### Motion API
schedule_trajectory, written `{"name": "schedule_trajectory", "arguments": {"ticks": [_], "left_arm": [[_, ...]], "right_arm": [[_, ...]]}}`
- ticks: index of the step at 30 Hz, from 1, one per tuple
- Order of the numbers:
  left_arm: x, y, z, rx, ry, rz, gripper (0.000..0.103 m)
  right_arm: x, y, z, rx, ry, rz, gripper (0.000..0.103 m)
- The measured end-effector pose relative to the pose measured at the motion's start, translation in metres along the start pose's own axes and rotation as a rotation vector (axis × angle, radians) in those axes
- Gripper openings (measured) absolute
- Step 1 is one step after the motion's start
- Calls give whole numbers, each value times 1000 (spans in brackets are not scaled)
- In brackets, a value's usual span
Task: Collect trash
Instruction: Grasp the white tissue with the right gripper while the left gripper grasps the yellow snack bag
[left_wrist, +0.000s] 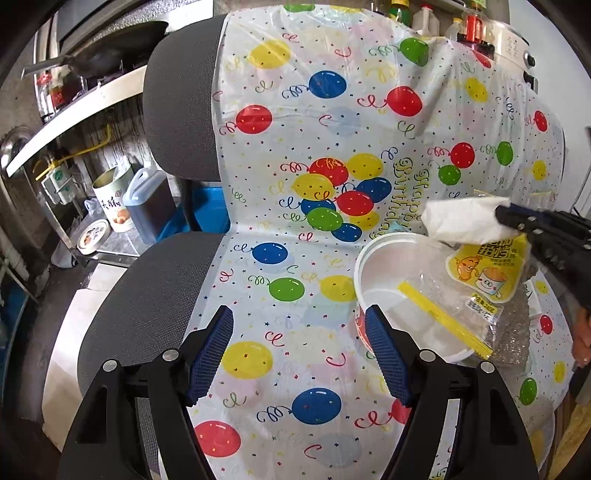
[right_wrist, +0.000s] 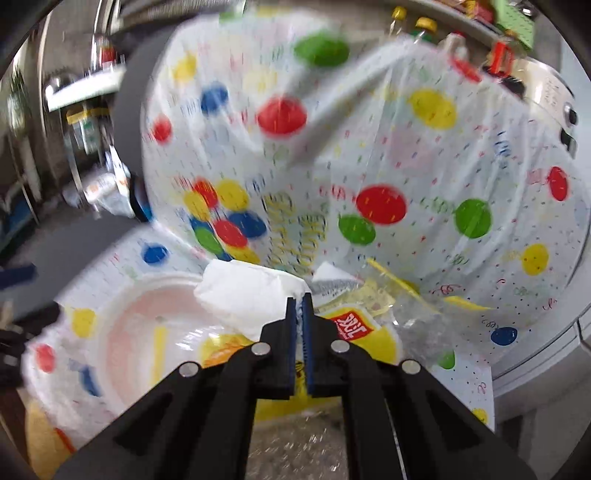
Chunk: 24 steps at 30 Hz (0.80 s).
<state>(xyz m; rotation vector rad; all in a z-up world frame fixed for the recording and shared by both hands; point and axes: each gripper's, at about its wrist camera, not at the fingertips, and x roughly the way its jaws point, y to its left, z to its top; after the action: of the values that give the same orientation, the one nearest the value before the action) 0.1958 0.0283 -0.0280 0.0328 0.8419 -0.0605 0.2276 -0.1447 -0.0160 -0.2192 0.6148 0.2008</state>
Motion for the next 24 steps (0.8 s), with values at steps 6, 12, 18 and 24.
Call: {"name": "schedule_trajectory", "arguments": {"ticks": [6, 12, 18, 24], "left_arm": [[-17, -22, -10, 46, -22, -34, 74], [-25, -68, -25, 149, -49, -119, 74], [-32, -121, -25, 255, -112, -186, 74], [-10, -165, -18, 341, -94, -149, 62]], "right_arm": [[-87, -25, -21, 104, -145, -9, 4], [-139, -51, -70, 177, -189, -124, 4], [-156, -82, -117, 273, -169, -178, 4], [-158, -108, -146, 354, -159, -181, 4]]}}
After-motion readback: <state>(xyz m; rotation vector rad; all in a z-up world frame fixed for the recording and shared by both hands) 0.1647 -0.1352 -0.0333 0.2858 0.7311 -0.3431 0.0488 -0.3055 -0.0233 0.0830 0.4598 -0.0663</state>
